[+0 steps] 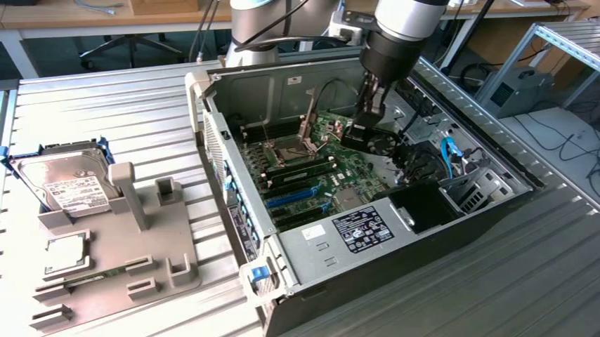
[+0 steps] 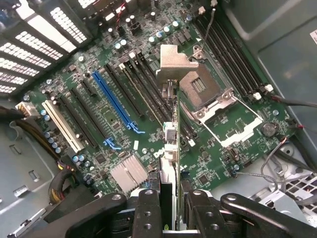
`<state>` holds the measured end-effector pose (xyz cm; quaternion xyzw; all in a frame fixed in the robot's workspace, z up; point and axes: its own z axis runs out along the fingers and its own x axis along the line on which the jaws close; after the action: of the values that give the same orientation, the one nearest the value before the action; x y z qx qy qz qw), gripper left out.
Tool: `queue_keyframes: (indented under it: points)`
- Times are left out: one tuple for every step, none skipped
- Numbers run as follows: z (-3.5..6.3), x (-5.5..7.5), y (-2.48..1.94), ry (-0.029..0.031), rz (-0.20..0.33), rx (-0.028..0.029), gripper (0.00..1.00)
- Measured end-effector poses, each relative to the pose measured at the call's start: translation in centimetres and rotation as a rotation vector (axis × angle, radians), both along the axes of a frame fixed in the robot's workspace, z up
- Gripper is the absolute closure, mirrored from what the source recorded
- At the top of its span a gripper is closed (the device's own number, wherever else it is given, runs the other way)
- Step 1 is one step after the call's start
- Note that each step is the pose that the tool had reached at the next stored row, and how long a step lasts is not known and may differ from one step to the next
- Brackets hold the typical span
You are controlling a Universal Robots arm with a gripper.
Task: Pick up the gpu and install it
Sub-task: 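Insert the gpu into the slot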
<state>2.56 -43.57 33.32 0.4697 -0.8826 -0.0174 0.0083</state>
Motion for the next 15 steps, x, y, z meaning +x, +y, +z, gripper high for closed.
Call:
queue_keyframes:
  points:
    - [0.0,0.0,0.0,0.0,0.007,0.0,0.74]
    - [0.0,0.0,0.0,0.0,0.015,0.0,0.74]
    - [0.0,0.0,0.0,0.0,0.023,0.0,0.74]
    - [0.0,0.0,0.0,0.0,0.033,0.0,0.74]
    - [0.0,0.0,0.0,0.0,0.041,0.0,0.74]
    - [0.0,0.0,0.0,0.0,0.051,0.0,0.74]
    - [0.0,0.0,0.0,0.0,0.061,0.0,0.74]
    - [0.0,0.0,0.0,0.0,0.072,0.0,0.74]
    - [0.0,0.0,0.0,0.0,0.08,0.0,0.74]
    - [0.0,0.0,0.0,0.0,0.088,0.0,0.74]
    - [0.0,0.0,0.0,0.0,0.097,0.0,0.74]
    - [0.0,0.0,0.0,0.0,0.104,0.0,0.74]
    - [0.0,0.0,0.0,0.0,0.114,0.0,0.74]
    - [0.0,0.0,0.0,0.0,0.121,0.0,0.74]
    - [0.0,0.0,0.0,0.0,0.129,0.0,0.74]
